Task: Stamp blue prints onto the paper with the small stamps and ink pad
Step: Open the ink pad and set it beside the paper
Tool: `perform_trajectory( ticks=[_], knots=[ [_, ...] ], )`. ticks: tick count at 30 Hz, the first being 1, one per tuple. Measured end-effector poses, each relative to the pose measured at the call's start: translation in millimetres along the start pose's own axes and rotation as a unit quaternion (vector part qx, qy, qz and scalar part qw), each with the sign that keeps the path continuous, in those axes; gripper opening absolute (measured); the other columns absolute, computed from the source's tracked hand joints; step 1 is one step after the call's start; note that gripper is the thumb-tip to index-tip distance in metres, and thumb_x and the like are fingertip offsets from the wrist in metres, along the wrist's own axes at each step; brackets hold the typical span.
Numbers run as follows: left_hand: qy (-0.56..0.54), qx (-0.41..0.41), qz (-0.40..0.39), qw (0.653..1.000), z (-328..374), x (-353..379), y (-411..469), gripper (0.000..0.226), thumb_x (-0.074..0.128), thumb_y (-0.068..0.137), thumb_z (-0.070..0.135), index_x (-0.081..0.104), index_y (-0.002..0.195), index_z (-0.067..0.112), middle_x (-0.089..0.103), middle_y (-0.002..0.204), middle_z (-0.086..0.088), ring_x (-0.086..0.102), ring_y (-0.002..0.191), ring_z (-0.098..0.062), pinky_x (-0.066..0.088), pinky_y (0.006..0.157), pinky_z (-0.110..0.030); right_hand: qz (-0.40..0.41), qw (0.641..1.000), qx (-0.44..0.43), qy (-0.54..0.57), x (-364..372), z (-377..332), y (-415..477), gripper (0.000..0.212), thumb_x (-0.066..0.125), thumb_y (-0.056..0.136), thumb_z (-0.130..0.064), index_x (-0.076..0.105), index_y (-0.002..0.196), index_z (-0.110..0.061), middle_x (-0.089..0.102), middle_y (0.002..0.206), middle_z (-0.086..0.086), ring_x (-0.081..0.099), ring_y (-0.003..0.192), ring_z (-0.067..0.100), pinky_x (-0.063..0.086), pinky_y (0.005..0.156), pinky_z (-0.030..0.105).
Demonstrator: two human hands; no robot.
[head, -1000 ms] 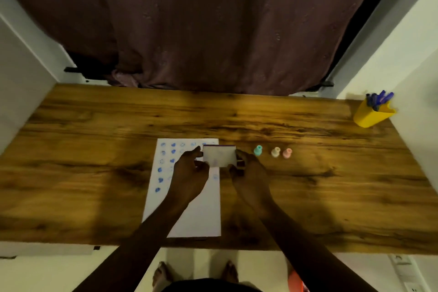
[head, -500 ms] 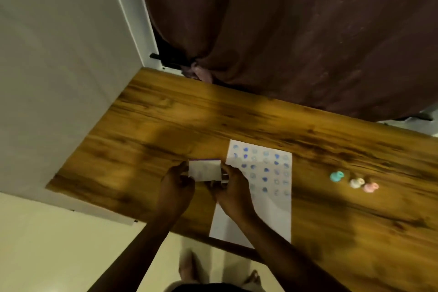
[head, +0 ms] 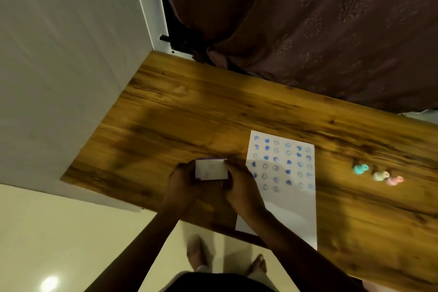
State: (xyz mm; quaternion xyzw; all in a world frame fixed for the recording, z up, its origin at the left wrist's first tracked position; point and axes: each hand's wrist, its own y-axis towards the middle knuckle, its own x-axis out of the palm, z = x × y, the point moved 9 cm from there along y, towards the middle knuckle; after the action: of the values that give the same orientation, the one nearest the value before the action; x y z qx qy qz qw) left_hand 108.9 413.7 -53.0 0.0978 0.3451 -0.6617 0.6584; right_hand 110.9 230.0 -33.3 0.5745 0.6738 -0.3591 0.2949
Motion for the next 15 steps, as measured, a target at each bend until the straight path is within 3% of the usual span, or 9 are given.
perform_trajectory(
  ticks=[2, 6, 10, 15],
  knots=[
    [0.024, 0.002, -0.016, 1.000, -1, 2, 4, 0.057, 0.074, 0.091, 0.020, 0.055, 0.143, 0.005, 0.063, 0.142, -0.018, 0.061, 0.131, -0.035, 0.046, 0.113, -0.049, -0.013, 0.998, -0.031, -0.057, -3, -2, 4, 0.054, 0.068, 0.096, -0.020, 0.051, 0.148, -0.023, 0.051, 0.153, 0.002, 0.050, 0.140, 0.027, 0.039, 0.116, 0.037],
    [0.050, 0.027, -0.029, 0.998, 0, 1, 9, 0.070, 0.081, 0.082, 0.015, 0.052, 0.145, 0.007, 0.060, 0.145, -0.015, 0.057, 0.135, -0.034, 0.047, 0.114, -0.050, -0.055, 0.985, -0.113, -0.116, -11, -10, 17, 0.048, 0.066, 0.097, -0.019, 0.056, 0.144, -0.019, 0.046, 0.156, 0.001, 0.049, 0.140, 0.024, 0.042, 0.116, 0.035],
    [0.058, 0.050, -0.017, 0.997, 1, -2, 8, 0.068, 0.083, 0.081, 0.012, 0.054, 0.142, 0.006, 0.061, 0.142, -0.017, 0.058, 0.132, -0.035, 0.046, 0.112, -0.045, -0.097, 0.972, -0.161, -0.142, -15, -12, 26, 0.049, 0.063, 0.099, -0.030, 0.054, 0.146, -0.019, 0.051, 0.154, 0.001, 0.049, 0.141, 0.022, 0.034, 0.120, 0.033],
    [0.070, 0.075, 0.008, 0.995, 6, -7, 10, 0.055, 0.080, 0.085, 0.015, 0.060, 0.137, 0.008, 0.067, 0.135, -0.014, 0.064, 0.126, -0.032, 0.051, 0.109, -0.045, -0.116, 0.966, -0.199, -0.116, -26, -9, 33, 0.046, 0.062, 0.098, -0.044, 0.063, 0.138, -0.021, 0.068, 0.134, 0.001, 0.064, 0.121, 0.020, 0.047, 0.108, 0.030]
  ],
)
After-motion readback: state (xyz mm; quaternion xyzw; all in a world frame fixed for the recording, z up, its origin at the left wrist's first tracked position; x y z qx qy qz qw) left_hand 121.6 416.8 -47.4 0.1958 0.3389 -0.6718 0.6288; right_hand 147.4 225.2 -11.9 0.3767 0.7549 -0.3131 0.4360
